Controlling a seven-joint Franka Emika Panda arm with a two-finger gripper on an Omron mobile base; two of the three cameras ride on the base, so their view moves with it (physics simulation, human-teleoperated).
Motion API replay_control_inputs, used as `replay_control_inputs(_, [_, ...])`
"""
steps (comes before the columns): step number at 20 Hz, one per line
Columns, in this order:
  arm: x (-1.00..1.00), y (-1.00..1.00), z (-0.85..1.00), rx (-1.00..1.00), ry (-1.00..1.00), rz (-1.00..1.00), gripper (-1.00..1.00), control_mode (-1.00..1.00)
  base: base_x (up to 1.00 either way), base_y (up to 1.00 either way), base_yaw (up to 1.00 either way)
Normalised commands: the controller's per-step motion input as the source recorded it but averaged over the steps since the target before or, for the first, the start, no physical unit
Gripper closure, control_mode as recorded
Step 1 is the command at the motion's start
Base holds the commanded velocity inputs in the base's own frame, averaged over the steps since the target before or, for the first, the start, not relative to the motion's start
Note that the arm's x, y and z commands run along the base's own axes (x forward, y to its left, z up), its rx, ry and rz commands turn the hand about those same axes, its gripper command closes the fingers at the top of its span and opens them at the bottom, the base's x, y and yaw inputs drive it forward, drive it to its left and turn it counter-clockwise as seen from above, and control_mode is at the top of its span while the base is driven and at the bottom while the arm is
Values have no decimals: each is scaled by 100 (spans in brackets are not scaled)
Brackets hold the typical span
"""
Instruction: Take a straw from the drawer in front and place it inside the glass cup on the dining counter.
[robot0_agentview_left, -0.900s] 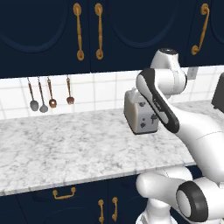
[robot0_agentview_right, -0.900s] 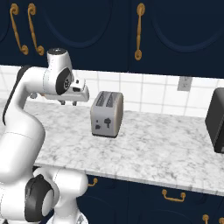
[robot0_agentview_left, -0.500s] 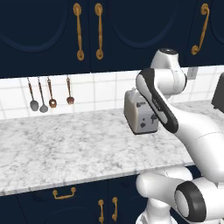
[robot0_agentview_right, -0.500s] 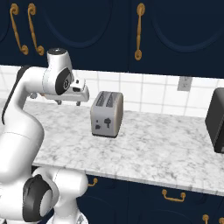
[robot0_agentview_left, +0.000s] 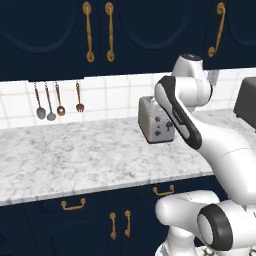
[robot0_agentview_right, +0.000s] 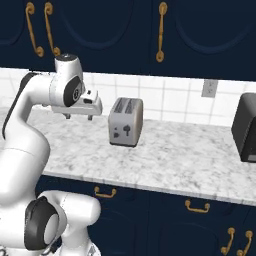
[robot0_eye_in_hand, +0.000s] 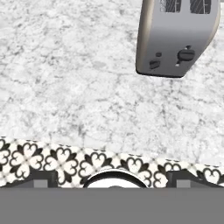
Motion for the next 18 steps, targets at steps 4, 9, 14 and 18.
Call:
replay_control_inputs(4, [0,0,0,0,0,0,-100,100,-47,0,0])
replay_control_inputs(9, [0,0,0,0,0,0,-100,100,0,6,0])
replay_control_inputs(14, [0,0,0,0,0,0,-100,100,-1,66,-6])
replay_control_inputs(18, [0,0,0,0,0,0,-100,100,-1,81,-16])
